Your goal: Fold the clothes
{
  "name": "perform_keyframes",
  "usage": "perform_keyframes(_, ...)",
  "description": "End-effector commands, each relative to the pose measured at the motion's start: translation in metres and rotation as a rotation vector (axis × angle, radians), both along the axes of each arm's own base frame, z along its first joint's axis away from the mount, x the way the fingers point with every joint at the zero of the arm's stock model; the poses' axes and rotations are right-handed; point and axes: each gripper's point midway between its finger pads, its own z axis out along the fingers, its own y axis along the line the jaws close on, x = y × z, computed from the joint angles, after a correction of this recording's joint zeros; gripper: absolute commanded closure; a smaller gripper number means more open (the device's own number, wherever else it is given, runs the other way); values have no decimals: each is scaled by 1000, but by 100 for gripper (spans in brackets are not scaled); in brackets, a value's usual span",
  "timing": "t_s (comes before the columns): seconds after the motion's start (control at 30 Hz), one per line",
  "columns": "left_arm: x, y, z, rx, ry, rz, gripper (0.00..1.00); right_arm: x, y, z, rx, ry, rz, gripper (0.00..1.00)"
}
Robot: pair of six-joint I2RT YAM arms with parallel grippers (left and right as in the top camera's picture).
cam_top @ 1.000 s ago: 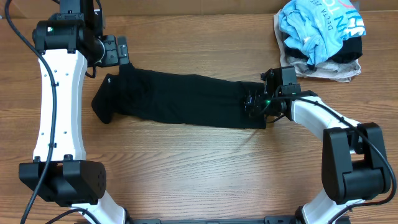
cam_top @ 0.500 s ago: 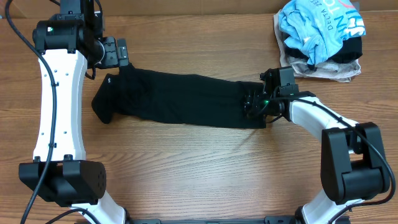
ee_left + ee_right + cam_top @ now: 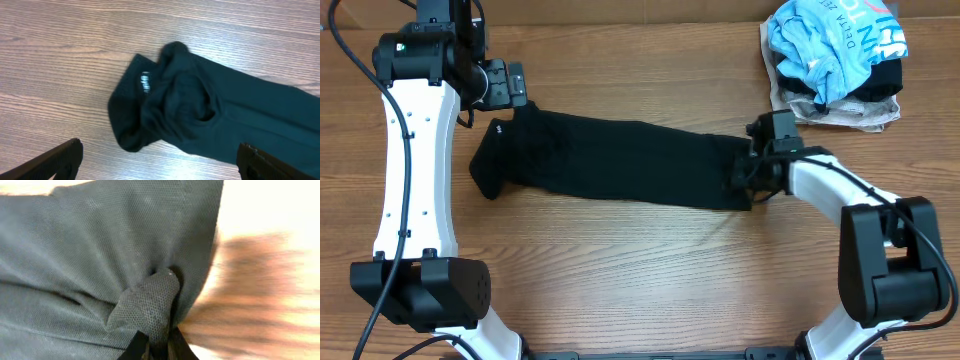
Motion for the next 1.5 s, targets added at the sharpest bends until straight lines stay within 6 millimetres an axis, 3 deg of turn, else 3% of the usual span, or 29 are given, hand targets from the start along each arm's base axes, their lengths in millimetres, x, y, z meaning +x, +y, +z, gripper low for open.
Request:
perform_keyframes(0.0,0,8,10,37,-24,1,0,-10,-61,-4,-72,95,-136,96)
perform_keyframes(0.17,0,11,10,54,-22,9,0,-20,-93,28,11,140,-121,96)
perform_keyframes(0.4,0,11,10,53,-21,9,0,-17,-81,73,123,134,-17,96)
perform_keyframes(0.47,0,11,10,53,-21,9,0,-10,-67,85,123,102,23,96)
perform_keyframes(0.53,0,11,10,53,-21,9,0,-3,-44,97,143,67,78,96)
perform_keyframes(0.57,0,11,10,53,-21,9,0,-1,-23,101,150,59,112,96)
perform_keyframes(0.67,0,10,10,49,-22,7,0,-1,19,100,135,43,201,96)
perform_keyframes(0.93,-2,9,9,42,-13,4,0,5,100,88,17,-44,310,94)
perform_keyframes(0.97,-2,8,9,37,-14,2,0,6,106,85,16,-47,316,91)
perform_keyframes(1.03,-2,5,9,25,-15,-4,0,9,116,79,18,-55,321,69)
perform_keyframes(1.17,-2,5,9,25,-14,-4,0,10,129,74,32,-69,353,41)
perform_keyframes(1.33,-4,4,6,19,0,-7,0,8,140,92,102,-75,405,27)
perform_keyframes(1.47,-9,-23,-12,-69,58,-207,0,12,121,133,103,-82,360,16)
